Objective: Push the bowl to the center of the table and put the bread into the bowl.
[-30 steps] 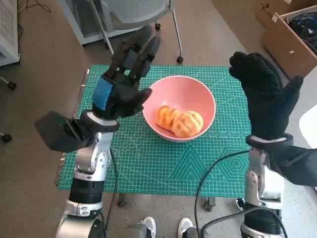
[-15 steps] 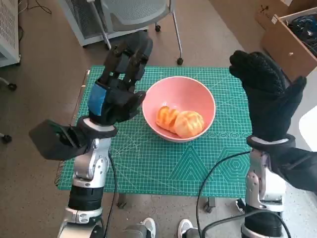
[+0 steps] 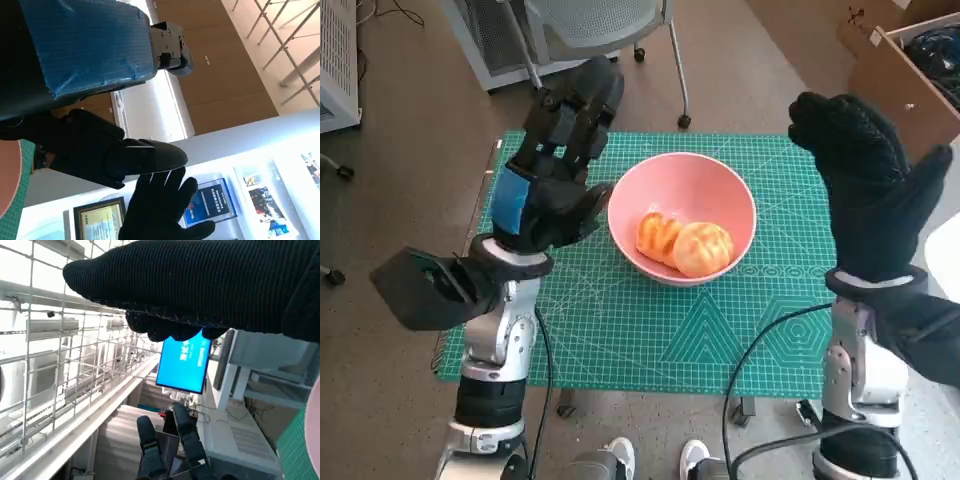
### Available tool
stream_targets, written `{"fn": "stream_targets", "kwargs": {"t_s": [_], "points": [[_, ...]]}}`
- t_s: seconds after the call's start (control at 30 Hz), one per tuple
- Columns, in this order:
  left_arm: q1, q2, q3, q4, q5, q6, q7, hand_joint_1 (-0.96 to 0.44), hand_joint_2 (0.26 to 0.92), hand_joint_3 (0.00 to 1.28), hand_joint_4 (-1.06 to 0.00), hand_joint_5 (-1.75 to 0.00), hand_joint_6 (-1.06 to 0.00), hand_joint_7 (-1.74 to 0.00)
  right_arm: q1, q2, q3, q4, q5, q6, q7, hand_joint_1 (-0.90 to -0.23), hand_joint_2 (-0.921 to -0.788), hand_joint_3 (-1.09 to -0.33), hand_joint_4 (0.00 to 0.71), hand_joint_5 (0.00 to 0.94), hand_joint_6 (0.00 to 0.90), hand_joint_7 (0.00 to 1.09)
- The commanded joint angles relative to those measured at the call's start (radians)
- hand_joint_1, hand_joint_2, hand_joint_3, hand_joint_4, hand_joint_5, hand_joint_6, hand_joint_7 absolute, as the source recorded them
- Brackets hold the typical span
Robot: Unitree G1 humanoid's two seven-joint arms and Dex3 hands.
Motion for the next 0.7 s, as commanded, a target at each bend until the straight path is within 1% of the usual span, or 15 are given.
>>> {"fn": "stream_targets", "kwargs": {"t_s": [0.03,0.17,0.4,0.7], "points": [[0.013,0.006,0.008,-0.026,0.013,0.007,0.012,-0.65,0.921,0.36,-0.08,-0.04,0.0,-0.52,0.002,-0.008,-0.003,-0.01,-0.004,0.021,-0.014,-0.593,-0.921,-0.552,0.342,0.012,0.144,0.53],[0.013,0.008,0.008,-0.036,0.019,0.008,0.018,-0.65,0.921,0.36,-0.08,-0.04,0.0,-0.51,0.002,-0.011,-0.001,-0.018,-0.008,0.024,-0.02,-0.585,-0.921,-0.547,0.35,0.014,0.152,0.53],[0.015,0.008,0.003,-0.048,0.026,0.004,0.019,-0.64,0.921,0.36,-0.05,-0.04,0.0,-0.42,0.004,-0.025,0.001,-0.03,-0.016,0.033,-0.021,-0.581,-0.921,-0.547,0.354,0.013,0.158,0.52],[0.014,0.009,0.008,-0.069,0.024,0.005,0.012,-0.61,0.921,0.38,-0.02,-0.04,0.0,-0.39,0.006,-0.044,0.001,-0.056,-0.027,0.056,-0.024,-0.586,-0.921,-0.546,0.357,0.012,0.165,0.52]]}}
